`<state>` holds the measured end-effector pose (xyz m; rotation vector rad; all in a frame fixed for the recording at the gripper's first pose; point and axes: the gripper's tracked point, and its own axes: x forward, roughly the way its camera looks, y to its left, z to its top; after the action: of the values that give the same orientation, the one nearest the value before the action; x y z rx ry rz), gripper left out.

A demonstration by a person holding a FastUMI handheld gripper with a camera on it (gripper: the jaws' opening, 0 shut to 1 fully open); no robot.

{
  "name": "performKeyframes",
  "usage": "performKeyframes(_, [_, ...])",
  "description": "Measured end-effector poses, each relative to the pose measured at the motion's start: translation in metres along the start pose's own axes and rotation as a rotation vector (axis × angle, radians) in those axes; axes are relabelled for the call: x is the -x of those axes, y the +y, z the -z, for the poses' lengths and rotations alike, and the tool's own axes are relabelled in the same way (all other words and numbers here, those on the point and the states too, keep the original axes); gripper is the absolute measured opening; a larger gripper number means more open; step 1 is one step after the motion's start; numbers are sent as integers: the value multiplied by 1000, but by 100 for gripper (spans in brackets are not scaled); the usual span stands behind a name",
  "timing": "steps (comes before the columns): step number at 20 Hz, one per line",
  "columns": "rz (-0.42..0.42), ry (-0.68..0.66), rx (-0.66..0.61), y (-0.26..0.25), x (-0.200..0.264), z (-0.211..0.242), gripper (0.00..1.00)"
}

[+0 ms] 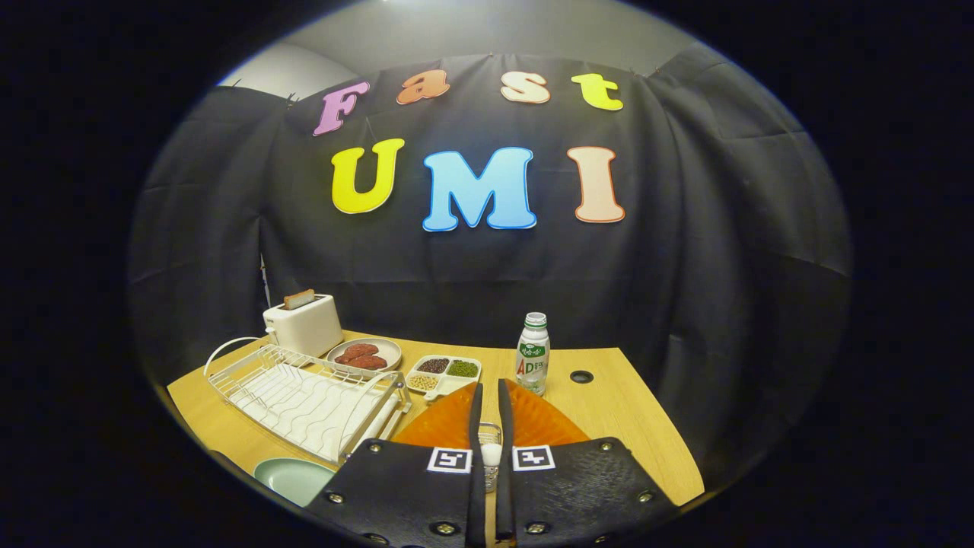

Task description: Take the plate from the dish rack, then take the spoon from the basket and place it into the plate.

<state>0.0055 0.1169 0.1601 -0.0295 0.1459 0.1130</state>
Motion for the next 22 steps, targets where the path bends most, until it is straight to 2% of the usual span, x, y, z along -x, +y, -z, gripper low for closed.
performKeyframes(11, [-2,-3,22,29,61,-54,5])
performKeyframes(22, [-97,128,30,104,79,-5,5])
